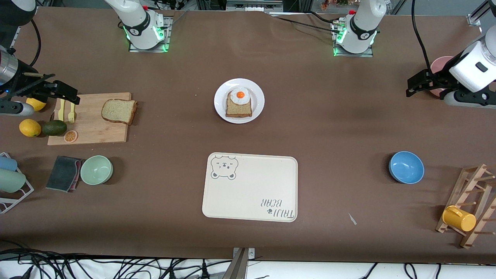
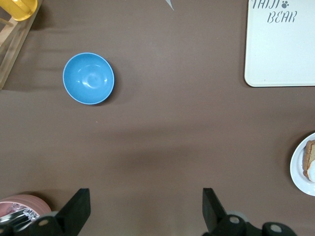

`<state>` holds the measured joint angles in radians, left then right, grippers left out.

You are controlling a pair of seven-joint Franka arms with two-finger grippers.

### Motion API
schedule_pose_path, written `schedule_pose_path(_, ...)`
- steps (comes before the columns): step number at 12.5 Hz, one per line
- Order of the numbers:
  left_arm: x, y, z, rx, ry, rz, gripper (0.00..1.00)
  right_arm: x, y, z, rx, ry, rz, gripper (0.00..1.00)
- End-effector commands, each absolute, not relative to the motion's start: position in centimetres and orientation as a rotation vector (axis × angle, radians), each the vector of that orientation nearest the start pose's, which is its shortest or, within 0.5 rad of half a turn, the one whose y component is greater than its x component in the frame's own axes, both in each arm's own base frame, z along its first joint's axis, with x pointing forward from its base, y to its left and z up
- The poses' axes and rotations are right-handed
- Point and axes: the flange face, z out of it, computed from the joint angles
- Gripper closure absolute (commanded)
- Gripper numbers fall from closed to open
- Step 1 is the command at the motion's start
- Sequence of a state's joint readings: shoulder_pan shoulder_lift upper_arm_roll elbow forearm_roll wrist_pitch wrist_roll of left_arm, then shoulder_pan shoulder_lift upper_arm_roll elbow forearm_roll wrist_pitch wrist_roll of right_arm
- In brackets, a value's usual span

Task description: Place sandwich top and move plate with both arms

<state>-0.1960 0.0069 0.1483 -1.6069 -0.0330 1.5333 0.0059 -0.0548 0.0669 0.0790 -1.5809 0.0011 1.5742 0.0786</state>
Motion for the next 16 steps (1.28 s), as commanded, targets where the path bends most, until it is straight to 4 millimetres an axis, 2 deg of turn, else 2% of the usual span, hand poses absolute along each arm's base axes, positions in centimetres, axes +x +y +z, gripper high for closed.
schedule_pose_path(1, 55.2, -3.2, 60.6, -3.15, 0.078, 0.131, 0.0, 56.8, 1.0, 58.9, -3.152, 0.096, 0.105, 0.0)
schedule_pose_path(5, 55.2, -3.2, 60.6, -3.15, 0.078, 0.131, 0.0, 56.8, 1.1, 59.1, -3.155, 0.096, 0.1, 0.0)
schedule_pose_path(9, 55.2, -4.1, 60.7, -3.147, 0.109, 0.126, 0.0, 56.9, 1.1, 59.0, -3.155, 0.096, 0.1, 0.0)
schedule_pose_path(12, 55.2, -3.2, 60.6, -3.158, 0.08, 0.129, 0.0, 56.8, 1.1, 58.8, -3.155, 0.093, 0.11, 0.0)
schedule_pose_path(16, 55.2, -2.9, 60.6, -3.169, 0.071, 0.132, 0.0, 56.7, 1.1, 58.9, -3.156, 0.093, 0.11, 0.0)
